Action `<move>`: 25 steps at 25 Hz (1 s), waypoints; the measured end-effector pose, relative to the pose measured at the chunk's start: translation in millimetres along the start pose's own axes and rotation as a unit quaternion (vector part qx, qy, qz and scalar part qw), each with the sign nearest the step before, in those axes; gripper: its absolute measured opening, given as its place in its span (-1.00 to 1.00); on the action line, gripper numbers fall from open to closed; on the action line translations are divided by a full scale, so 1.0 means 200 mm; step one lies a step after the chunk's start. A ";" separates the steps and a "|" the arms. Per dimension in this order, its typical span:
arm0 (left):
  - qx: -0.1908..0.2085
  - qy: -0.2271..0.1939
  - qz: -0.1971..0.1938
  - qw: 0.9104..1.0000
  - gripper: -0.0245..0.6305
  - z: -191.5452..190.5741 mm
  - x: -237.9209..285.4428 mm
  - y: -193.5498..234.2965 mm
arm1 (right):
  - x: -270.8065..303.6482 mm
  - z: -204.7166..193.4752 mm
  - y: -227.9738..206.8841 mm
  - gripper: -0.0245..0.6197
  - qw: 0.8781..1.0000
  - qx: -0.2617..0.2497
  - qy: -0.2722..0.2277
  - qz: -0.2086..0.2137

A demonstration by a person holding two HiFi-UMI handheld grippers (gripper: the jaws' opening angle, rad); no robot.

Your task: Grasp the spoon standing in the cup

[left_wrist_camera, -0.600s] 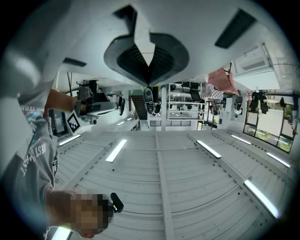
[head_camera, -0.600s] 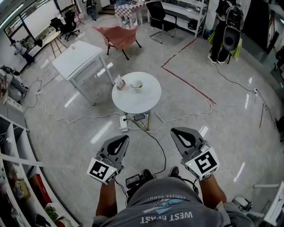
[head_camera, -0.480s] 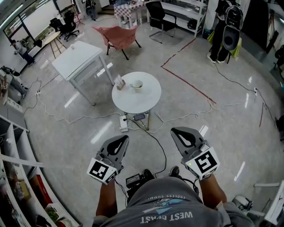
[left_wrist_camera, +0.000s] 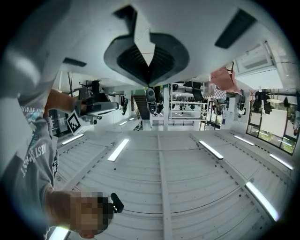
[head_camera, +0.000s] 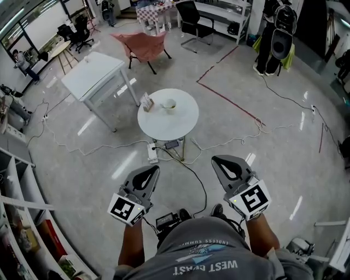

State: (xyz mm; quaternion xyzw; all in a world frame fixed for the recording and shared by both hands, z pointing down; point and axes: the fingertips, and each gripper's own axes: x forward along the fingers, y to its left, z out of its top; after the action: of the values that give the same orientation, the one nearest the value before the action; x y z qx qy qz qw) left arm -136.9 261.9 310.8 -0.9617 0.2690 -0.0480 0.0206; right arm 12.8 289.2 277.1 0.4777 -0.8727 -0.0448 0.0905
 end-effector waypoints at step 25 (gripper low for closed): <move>-0.011 0.035 0.048 0.998 -0.92 -0.01 0.41 0.13 | 0.18 -0.14 -0.51 -0.92 0.995 0.091 0.010 0.033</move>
State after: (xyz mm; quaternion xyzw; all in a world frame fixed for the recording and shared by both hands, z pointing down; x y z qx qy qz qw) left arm -80.4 196.1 316.9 -0.9457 0.3156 -0.0776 0.0030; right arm 84.0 204.0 291.3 0.4556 -0.8874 0.0426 0.0563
